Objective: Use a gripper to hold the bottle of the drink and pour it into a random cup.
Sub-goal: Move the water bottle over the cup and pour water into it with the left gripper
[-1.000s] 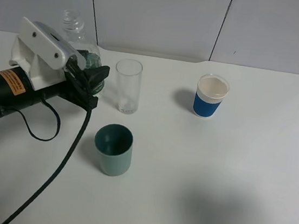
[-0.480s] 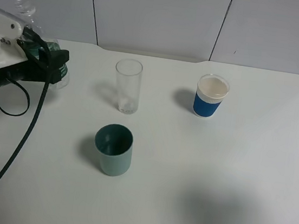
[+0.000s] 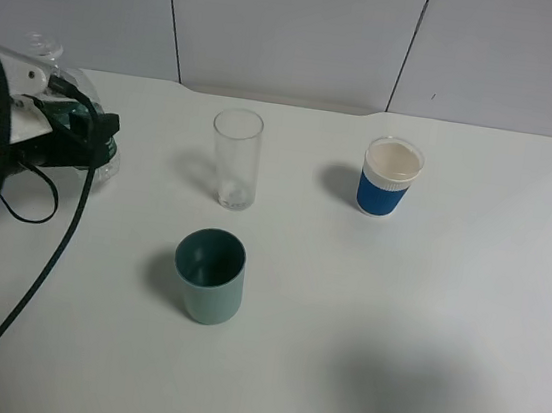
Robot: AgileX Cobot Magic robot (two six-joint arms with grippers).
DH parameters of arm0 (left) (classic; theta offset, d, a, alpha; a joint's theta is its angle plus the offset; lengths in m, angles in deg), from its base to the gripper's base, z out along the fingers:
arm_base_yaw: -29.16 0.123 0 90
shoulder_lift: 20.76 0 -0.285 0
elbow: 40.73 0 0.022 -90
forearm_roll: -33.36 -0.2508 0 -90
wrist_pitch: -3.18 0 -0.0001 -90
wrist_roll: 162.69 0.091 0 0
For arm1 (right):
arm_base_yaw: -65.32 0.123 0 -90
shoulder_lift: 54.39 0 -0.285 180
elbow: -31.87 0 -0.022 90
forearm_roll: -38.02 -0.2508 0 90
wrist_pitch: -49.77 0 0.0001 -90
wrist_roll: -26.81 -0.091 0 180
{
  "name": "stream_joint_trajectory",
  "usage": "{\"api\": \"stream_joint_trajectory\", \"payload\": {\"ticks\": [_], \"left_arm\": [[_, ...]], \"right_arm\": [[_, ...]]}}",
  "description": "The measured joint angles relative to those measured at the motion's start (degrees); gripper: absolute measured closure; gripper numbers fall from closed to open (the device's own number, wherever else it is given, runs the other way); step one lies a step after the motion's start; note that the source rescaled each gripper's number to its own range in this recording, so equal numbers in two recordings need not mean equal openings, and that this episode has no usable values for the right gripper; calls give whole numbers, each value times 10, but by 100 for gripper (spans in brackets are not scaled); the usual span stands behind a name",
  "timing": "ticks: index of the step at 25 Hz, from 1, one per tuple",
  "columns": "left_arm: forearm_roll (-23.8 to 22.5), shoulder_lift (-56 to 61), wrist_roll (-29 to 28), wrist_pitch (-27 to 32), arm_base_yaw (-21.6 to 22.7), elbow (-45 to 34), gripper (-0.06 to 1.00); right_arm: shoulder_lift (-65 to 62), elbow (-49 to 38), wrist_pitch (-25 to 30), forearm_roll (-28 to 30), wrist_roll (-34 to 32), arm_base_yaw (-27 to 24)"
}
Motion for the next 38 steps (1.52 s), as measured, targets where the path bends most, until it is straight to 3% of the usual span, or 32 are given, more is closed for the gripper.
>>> {"api": "stream_joint_trajectory", "payload": {"ticks": [6,22,38], "left_arm": [[0,-38,47,-17,0,1,93],[-11,-85,94,-31,0,20,93],[-20,-135,110,-57,0,22,93]], "right_arm": [[0,0,0,0,0,0],[0,0,0,0,0,0],[0,0,0,0,0,0]]}}
